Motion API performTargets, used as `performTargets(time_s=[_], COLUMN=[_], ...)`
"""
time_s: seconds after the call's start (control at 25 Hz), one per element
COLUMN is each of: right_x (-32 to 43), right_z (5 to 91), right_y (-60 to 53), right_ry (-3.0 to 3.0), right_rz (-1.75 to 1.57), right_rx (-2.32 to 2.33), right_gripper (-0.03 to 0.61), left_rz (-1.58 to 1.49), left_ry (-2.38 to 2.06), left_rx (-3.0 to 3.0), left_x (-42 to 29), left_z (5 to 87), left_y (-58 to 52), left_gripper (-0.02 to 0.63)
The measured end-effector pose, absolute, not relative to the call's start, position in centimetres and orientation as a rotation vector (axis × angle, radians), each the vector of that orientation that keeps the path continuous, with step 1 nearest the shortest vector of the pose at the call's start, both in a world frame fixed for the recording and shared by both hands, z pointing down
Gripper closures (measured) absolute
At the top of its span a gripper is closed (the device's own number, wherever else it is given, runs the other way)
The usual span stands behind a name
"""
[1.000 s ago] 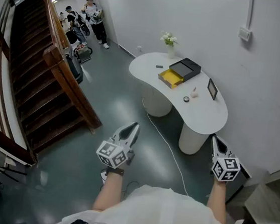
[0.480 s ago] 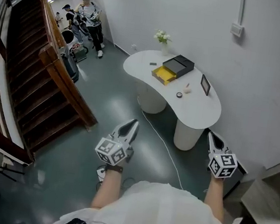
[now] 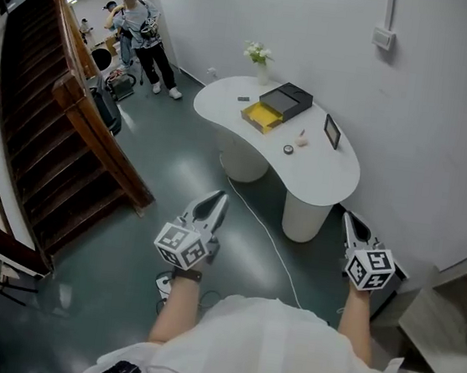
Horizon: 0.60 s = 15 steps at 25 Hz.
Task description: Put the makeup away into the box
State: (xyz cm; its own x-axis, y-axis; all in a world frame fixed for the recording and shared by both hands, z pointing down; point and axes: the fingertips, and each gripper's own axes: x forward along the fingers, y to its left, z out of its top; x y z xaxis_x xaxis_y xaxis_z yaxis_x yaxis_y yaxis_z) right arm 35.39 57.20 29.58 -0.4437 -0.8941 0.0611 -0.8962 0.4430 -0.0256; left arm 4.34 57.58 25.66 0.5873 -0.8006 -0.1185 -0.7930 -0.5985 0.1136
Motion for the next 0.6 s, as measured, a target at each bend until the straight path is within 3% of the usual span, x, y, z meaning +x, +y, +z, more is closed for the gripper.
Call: performTargets(time_s=[0.6], right_x=[36.0], right_z=[30.6], right_y=[56.9], right_ry=[-2.624], right_rz=[0.115], right_rx=[1.641], right_gripper=[0.569], left_rz=[-0.218], left_ry=[-1.329], left_rx=[2.778], left_x=[6.3], left_z=[26.0], left_y=[56.9], left_gripper=[0.572])
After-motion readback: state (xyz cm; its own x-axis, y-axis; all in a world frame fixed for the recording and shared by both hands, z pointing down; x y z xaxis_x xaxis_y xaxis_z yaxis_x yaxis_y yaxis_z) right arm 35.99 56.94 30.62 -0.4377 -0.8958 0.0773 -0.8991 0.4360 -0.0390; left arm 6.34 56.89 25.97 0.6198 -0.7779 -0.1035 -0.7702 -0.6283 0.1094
